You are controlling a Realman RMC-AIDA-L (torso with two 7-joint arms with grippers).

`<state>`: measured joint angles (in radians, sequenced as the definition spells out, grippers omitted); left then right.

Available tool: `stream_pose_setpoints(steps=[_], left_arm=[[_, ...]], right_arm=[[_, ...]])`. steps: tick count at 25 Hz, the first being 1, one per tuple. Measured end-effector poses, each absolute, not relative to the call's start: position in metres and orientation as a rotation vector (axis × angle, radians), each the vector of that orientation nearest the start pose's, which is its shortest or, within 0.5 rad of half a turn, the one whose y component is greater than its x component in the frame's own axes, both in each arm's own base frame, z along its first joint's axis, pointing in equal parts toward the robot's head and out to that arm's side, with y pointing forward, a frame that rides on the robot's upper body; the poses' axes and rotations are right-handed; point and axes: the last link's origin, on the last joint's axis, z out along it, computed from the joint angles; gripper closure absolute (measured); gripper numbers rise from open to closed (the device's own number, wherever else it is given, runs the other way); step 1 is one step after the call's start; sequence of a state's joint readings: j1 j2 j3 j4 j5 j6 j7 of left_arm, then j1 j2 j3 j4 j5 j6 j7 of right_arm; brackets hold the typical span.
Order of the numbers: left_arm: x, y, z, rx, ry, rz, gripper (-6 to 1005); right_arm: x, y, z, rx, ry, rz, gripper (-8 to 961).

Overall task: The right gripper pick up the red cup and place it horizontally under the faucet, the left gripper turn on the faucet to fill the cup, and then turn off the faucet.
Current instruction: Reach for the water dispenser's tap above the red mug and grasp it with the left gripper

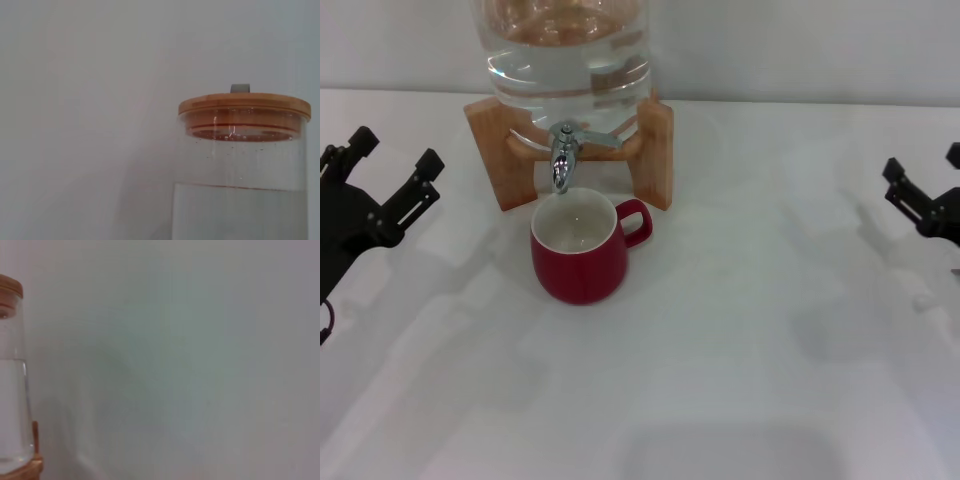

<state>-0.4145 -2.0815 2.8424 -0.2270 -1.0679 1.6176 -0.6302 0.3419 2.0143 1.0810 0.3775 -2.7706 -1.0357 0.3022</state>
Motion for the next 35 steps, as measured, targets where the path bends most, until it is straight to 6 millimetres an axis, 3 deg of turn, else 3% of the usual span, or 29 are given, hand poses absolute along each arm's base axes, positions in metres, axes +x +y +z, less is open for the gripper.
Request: stream_pose_setpoints(steps=[9,21,35], left_arm=[[-0.331,0.290,0.025,-1.936,-0.553,-1.010,114],[-0.325,0.317,0.053,-2.146,-0.769,-0.911,114],[-0.280,0.328,0.095,-2.483,-0.723,-0.719,113]], right_arm=[[0.309,0.334,-0.036,-1.847,0.603,0.734,96],[0.313,0.336,-0.042,-1.854,0.660,0.700,95],[0.307,0.335,-0.051,-1.881,0.703,0.728,95]])
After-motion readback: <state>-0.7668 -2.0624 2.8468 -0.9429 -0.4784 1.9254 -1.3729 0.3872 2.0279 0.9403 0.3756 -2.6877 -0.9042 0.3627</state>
